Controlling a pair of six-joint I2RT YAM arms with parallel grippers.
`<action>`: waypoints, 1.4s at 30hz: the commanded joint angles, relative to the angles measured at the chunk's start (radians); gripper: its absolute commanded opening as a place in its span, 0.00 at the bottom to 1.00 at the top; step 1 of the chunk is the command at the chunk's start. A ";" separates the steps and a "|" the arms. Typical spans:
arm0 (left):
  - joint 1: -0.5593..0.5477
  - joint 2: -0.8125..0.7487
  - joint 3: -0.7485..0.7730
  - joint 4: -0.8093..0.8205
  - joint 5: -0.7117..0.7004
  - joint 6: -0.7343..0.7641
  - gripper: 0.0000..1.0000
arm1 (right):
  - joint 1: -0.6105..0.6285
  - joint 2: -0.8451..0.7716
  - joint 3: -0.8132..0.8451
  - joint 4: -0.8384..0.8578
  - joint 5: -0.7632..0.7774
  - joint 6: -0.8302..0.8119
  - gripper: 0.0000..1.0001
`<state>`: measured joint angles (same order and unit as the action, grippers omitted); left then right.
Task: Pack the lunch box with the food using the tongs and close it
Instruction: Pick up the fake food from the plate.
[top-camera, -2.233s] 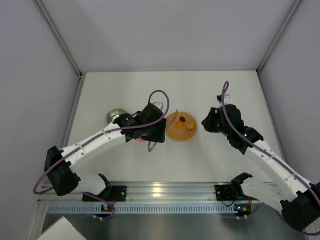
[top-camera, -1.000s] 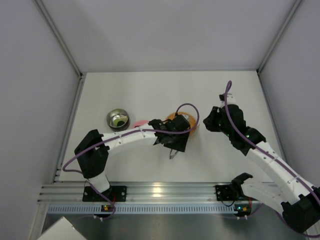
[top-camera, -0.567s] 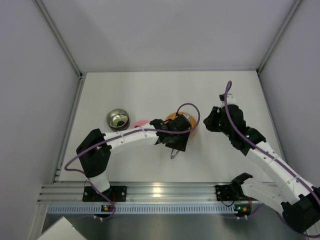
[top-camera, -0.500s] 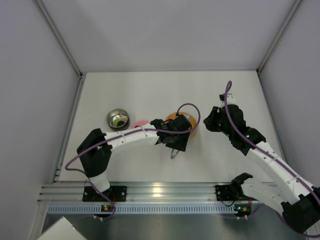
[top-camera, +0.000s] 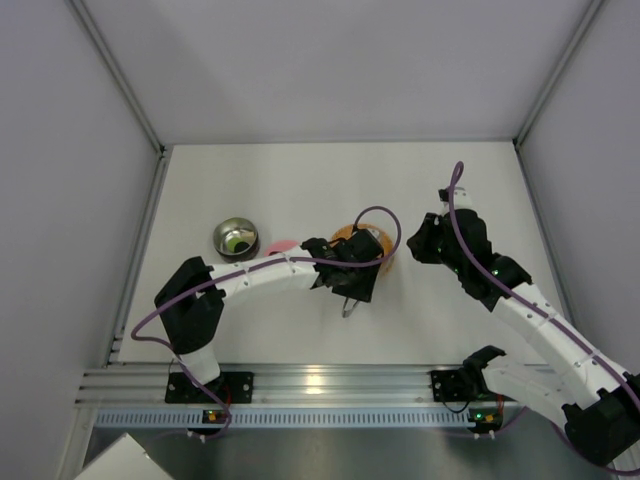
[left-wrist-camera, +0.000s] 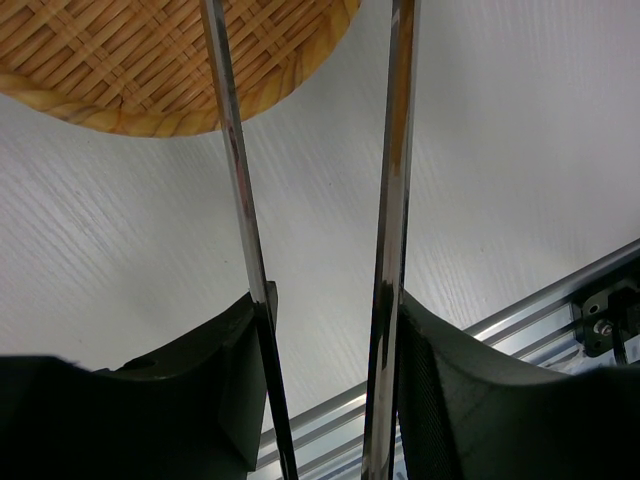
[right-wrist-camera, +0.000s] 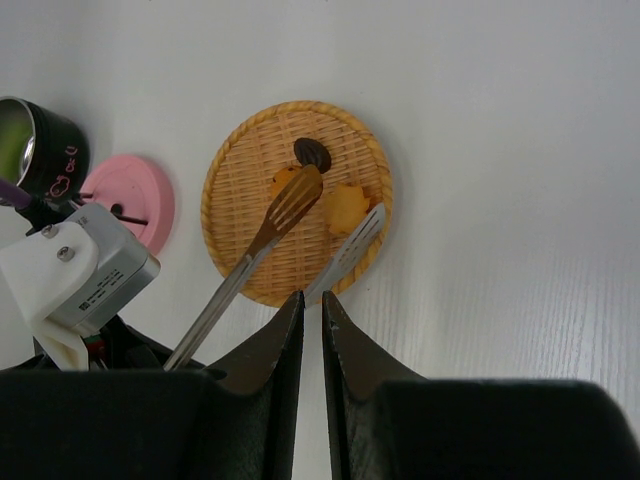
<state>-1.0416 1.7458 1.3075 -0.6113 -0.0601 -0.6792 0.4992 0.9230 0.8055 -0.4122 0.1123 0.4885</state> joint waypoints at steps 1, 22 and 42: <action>0.006 0.003 0.032 0.045 -0.004 -0.010 0.51 | 0.006 -0.016 -0.002 0.010 0.020 -0.019 0.12; 0.020 0.017 0.004 0.068 0.025 -0.019 0.51 | 0.007 -0.009 -0.005 0.013 0.018 -0.024 0.12; 0.028 -0.020 -0.037 0.073 0.040 -0.028 0.49 | 0.006 -0.004 -0.002 0.016 0.012 -0.025 0.12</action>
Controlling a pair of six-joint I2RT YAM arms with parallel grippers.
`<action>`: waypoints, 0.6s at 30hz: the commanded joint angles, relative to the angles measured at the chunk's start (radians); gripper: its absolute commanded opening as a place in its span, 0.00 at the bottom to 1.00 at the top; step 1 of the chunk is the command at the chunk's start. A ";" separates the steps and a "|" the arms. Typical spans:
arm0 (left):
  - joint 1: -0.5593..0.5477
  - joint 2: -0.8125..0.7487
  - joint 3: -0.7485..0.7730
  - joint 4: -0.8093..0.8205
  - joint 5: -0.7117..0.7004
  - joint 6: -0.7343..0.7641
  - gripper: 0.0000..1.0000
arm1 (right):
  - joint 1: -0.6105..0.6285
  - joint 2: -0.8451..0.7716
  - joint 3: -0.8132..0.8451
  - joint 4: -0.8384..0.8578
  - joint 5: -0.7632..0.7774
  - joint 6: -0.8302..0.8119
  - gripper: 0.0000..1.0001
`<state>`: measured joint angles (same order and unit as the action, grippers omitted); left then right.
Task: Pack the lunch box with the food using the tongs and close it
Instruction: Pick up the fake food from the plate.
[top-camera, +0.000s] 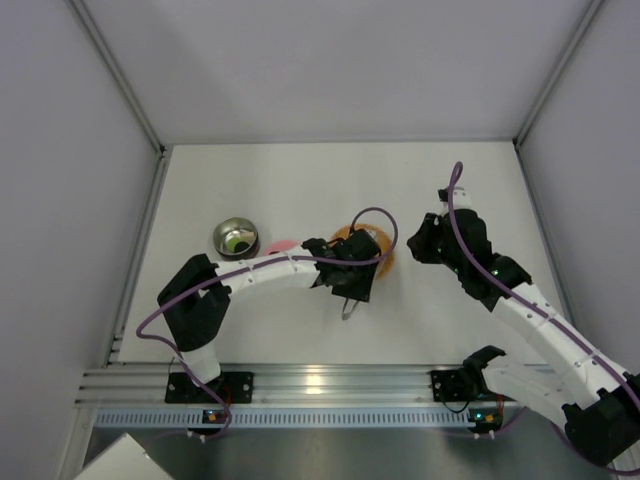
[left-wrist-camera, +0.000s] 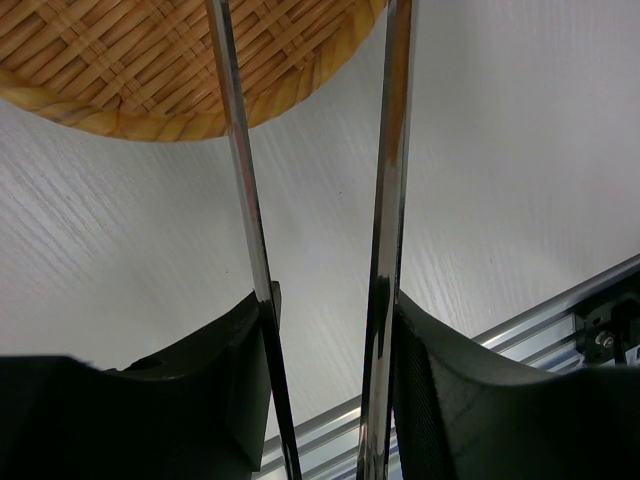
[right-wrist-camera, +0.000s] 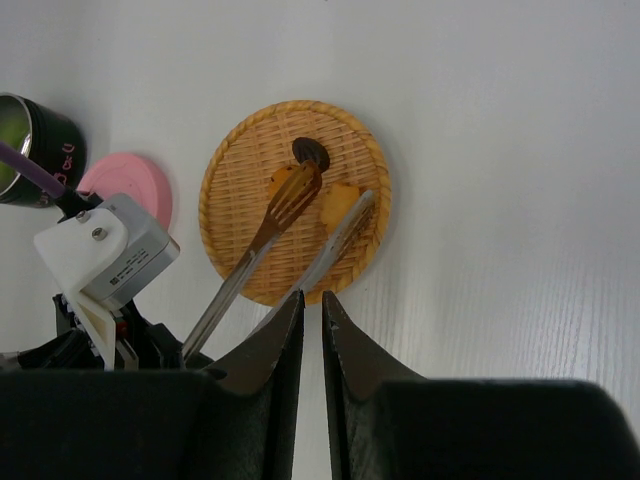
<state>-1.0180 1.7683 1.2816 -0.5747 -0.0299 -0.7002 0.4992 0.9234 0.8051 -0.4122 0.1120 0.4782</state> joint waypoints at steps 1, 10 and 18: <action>0.004 -0.044 -0.014 0.035 0.010 -0.008 0.49 | 0.006 -0.005 -0.003 0.016 0.012 -0.015 0.12; 0.007 -0.050 -0.027 0.058 0.037 -0.012 0.48 | 0.006 -0.001 0.005 0.015 0.009 -0.016 0.12; 0.007 -0.069 -0.015 0.058 0.074 -0.013 0.43 | 0.007 -0.001 0.016 0.009 0.014 -0.024 0.12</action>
<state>-1.0149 1.7641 1.2491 -0.5663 0.0269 -0.7082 0.4992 0.9234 0.8051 -0.4122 0.1120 0.4713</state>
